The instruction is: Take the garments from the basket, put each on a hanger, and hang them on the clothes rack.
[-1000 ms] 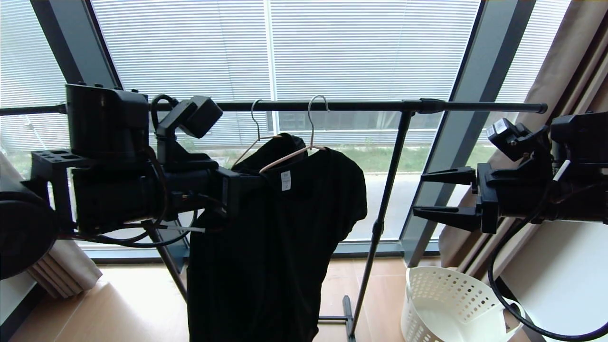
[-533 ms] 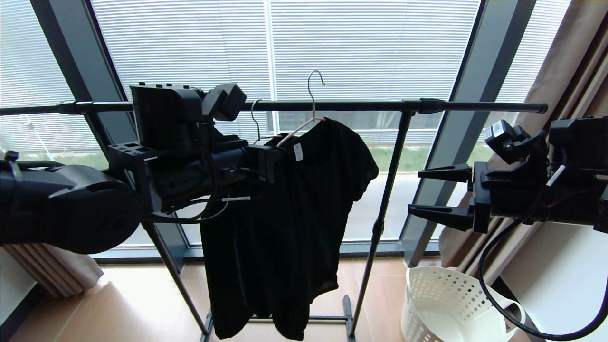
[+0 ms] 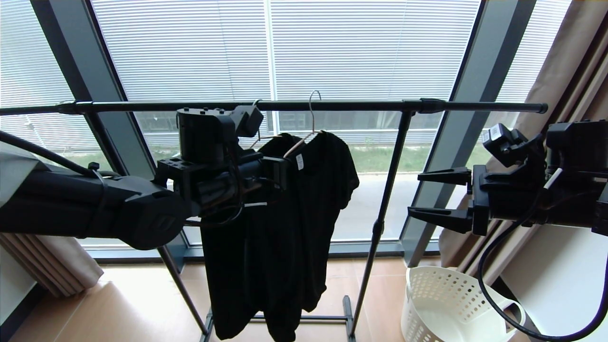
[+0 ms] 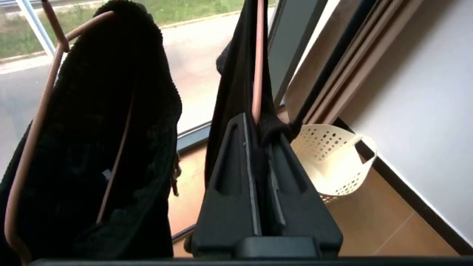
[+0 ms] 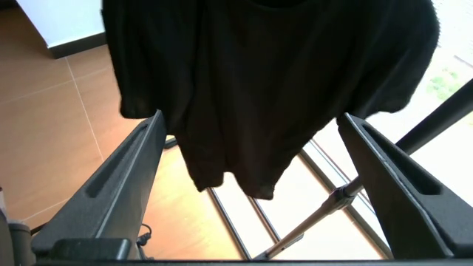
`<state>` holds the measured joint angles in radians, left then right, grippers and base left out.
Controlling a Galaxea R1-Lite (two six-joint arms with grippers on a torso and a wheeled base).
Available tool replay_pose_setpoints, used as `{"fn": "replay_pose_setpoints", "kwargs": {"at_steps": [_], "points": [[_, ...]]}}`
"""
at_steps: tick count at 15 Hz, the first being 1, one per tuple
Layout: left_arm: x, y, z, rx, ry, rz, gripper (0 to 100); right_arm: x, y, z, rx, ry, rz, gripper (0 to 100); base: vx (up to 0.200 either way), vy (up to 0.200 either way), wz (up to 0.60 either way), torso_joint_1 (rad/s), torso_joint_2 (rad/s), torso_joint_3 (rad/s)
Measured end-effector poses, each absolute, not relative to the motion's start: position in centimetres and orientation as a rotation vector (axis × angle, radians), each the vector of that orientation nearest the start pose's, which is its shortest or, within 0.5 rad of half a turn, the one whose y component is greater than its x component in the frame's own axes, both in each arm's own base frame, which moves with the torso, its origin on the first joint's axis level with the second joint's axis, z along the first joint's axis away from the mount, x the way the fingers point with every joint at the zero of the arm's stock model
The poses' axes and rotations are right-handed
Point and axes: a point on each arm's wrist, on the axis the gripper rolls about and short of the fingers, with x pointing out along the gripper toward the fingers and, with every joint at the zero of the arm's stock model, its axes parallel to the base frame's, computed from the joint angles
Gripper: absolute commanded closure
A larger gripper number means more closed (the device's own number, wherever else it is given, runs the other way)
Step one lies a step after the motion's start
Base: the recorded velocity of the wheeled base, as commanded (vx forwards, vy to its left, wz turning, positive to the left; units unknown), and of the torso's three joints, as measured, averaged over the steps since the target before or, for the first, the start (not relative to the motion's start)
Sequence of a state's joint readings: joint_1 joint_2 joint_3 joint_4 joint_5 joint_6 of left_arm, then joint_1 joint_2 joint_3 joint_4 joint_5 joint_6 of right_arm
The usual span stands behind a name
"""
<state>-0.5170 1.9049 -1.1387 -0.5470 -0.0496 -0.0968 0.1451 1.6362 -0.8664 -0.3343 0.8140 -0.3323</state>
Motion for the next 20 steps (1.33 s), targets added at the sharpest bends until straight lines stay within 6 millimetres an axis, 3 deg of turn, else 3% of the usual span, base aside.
{"fn": "replay_pose_setpoints", "kwargs": {"at_steps": [6,7,14,20], "points": [[33.1,-19.3,18.7,-0.041,0.242,-0.562,100,27.8,5.7,19.1,-0.153,0.269,1.002,0,0.000,0.000,0.00,0.000,0.00,0.000],[33.0,-19.4,18.7,-0.044,0.232,-0.566,0,27.8,5.7,19.0,-0.153,0.270,1.002,0,0.000,0.000,0.00,0.000,0.00,0.000],[32.0,-19.7,17.8,-0.005,0.268,-0.587,0,27.8,5.7,19.0,-0.153,0.271,1.001,0,0.000,0.000,0.00,0.000,0.00,0.000],[29.1,-18.0,18.0,0.106,0.452,-0.589,0,27.8,5.7,19.0,-0.159,0.275,0.983,0,0.000,0.000,0.00,0.000,0.00,0.000]]}}
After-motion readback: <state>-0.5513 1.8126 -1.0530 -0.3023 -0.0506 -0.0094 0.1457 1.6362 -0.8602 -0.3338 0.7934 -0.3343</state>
